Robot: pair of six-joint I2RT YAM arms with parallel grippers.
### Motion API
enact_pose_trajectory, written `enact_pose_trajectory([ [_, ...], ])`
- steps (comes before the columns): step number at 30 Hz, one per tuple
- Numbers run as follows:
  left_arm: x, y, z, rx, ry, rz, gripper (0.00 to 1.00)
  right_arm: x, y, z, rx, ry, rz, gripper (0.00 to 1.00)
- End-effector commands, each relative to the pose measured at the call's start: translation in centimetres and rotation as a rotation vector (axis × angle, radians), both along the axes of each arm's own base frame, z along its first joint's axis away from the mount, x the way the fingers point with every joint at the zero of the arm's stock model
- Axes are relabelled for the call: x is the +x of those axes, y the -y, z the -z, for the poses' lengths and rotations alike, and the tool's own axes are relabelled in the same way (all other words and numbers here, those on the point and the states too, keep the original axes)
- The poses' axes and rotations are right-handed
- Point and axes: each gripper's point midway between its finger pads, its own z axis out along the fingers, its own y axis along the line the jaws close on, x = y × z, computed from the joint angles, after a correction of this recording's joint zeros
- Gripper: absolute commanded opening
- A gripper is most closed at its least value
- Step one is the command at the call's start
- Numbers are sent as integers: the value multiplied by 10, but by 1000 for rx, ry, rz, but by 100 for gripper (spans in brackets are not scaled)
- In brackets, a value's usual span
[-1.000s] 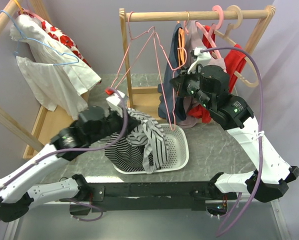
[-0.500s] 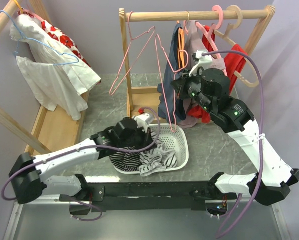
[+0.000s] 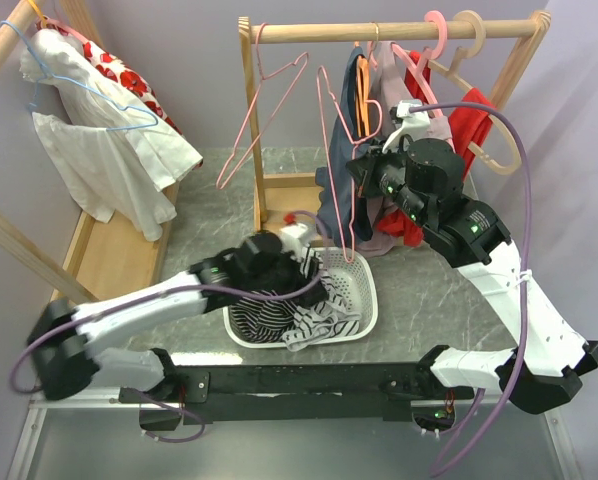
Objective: Remove the tank top from the hanger
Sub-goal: Place the tank top in the bin.
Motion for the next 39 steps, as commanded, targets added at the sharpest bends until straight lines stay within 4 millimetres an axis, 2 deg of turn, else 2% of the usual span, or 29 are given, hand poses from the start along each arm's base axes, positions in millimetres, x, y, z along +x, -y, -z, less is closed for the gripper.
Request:
enact_pose_trajectory([
  [1, 28, -47, -72, -69, 248, -229, 85, 0, 5, -22, 41, 61, 12, 0],
  [4, 44, -67, -90, -74, 353, -324, 95, -1, 1, -19, 50, 51, -6, 0],
  [6, 60, -74, -90, -68, 363, -368, 95, -3, -2, -17, 58, 43, -20, 0],
  [11, 93, -60, -57, -84, 297, -385, 90, -6, -1, -17, 68, 46, -24, 0],
  [12, 97, -54, -60, -116, 304, -391, 90, -6, 1, -17, 65, 48, -20, 0],
  [13, 101, -49, -50, -104, 290, -383, 89, -5, 0, -17, 64, 47, -20, 0],
  [15, 103, -39, -45, -108, 265, -361, 88, -6, 0, -18, 65, 48, -21, 0],
  [16, 103, -34, -33, -87, 240, -349, 86, -5, -1, -18, 66, 49, -24, 0],
  [19, 101, -30, -15, -72, 191, -339, 85, -6, -1, -18, 65, 50, -26, 0],
  [25, 92, -33, 14, -6, 109, -326, 84, -6, 1, -16, 60, 52, -21, 0],
  [27, 84, -34, 27, 8, 72, -307, 79, -5, 2, -14, 56, 53, -17, 0],
  [29, 67, -31, 38, -2, 20, -247, 72, -4, 5, -14, 52, 52, -5, 0],
  [31, 53, -29, 40, -18, -18, -206, 66, -3, 6, -14, 47, 46, -2, 0],
  [32, 43, -28, 46, -10, -36, -179, 66, -3, 6, -14, 45, 45, -3, 0],
  [35, 29, -33, 66, 34, -82, -165, 65, -3, 3, -13, 55, 45, -13, 0],
  [38, 24, -37, 88, 96, -137, -162, 66, -1, -2, -14, 61, 41, -29, 0],
  [39, 22, -38, 103, 141, -169, -161, 67, 0, -3, -12, 56, 35, -32, 0],
])
